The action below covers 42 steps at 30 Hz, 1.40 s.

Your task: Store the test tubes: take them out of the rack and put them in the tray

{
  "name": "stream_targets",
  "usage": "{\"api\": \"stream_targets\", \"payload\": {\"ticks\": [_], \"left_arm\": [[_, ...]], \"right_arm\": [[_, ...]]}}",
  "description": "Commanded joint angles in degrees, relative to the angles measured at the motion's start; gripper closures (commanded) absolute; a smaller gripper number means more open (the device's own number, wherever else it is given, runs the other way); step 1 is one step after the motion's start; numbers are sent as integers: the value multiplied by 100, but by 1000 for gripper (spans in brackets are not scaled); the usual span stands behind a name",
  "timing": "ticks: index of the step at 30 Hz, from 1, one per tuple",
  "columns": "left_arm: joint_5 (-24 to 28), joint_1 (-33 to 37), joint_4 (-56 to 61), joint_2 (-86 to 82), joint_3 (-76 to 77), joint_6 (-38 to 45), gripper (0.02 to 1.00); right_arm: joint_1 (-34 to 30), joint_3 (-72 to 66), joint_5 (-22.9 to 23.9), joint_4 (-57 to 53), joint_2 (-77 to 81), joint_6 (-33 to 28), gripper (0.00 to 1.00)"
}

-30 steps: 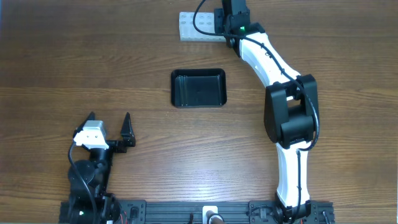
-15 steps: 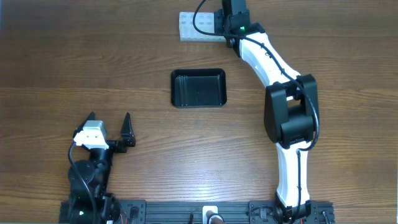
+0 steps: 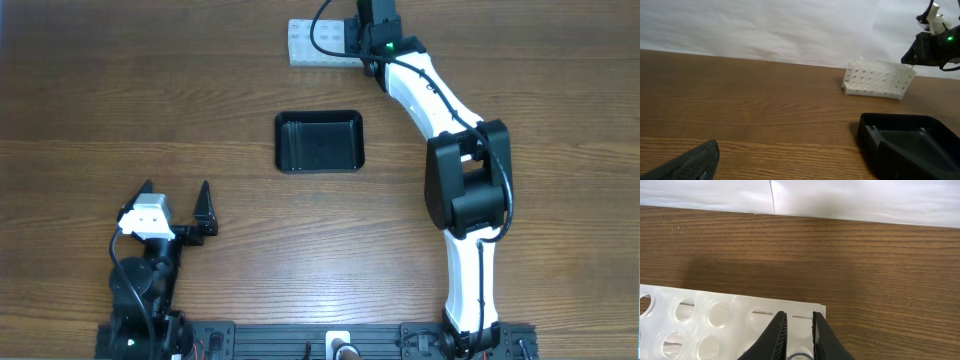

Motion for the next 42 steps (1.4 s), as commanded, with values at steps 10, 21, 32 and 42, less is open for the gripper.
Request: {"api": "stream_targets", "payload": {"ticks": [10, 21, 32, 42], "left_arm": [[76, 42, -22, -31, -26, 63, 20], [76, 42, -22, -31, -26, 63, 20], [76, 42, -22, -31, -26, 63, 18], [76, 42, -22, -31, -26, 63, 18]], "right_arm": [[31, 2, -2, 50, -393, 61, 915], [33, 7, 42, -107, -1749, 4, 910], [299, 7, -647, -1637, -2715, 702, 932], [516, 4, -1871, -3982, -1851, 1272, 987]]}}
